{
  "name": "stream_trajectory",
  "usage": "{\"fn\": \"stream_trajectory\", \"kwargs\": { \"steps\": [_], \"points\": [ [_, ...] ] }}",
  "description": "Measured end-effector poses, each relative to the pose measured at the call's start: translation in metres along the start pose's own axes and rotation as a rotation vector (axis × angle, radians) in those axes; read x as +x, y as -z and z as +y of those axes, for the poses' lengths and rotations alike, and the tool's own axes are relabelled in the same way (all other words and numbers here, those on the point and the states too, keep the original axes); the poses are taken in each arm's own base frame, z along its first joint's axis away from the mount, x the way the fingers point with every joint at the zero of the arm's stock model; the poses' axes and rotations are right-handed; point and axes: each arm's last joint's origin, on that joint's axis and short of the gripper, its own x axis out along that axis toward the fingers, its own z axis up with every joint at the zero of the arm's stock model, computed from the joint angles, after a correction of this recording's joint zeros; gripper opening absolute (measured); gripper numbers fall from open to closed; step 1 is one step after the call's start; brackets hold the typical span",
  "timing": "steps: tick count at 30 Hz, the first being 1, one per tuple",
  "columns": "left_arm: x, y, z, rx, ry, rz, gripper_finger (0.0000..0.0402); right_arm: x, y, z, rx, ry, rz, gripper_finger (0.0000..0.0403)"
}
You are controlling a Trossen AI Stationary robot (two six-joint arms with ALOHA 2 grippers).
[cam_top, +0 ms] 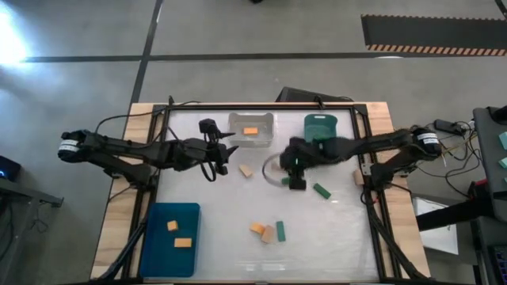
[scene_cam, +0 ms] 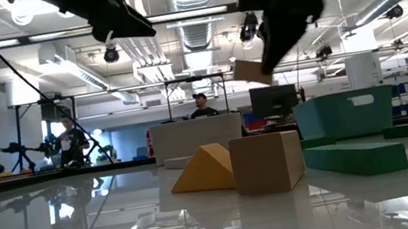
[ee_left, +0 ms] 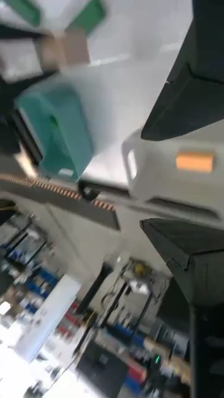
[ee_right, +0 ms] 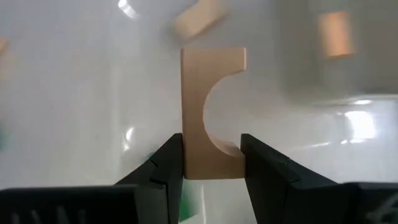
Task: Sort & place blocks by color
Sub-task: Adjust the brown block
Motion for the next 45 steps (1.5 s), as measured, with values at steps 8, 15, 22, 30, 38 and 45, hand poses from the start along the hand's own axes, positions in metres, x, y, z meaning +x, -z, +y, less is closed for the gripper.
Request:
{"fn": "stream_trajectory", "kwargs": {
  "steps": [8,15,22,30,38,45],
  "points": [
    [-0.001,0.010,0.042,0.029,-0.142,-0.004,0.0190,-0.007,-0.019,-0.097,0.087,0.179,-0.193,0.0121],
    [-0.010,0.022,0.067,-0.119,-0.238,0.001,0.0169,-0.006,-0.044,-0.167,0.137,0.170,-0.227,0.0121],
    [-0.017,0.028,0.080,-0.454,-0.293,-0.038,0.0154,-0.008,-0.075,-0.207,0.254,0.082,-0.234,0.0121],
    [-0.017,0.033,0.082,-0.850,-0.299,-0.074,0.0139,-0.002,-0.103,-0.224,0.461,0.046,-0.231,0.0121],
    [-0.017,0.037,0.087,-0.927,-0.333,-0.074,0.0136,0.045,-0.099,-0.223,0.610,-0.052,-0.071,0.0121],
    [-0.016,0.040,0.090,-0.927,-0.352,-0.068,0.0136,0.082,-0.089,-0.213,0.668,-0.093,0.074,0.0121]
  ]
}}
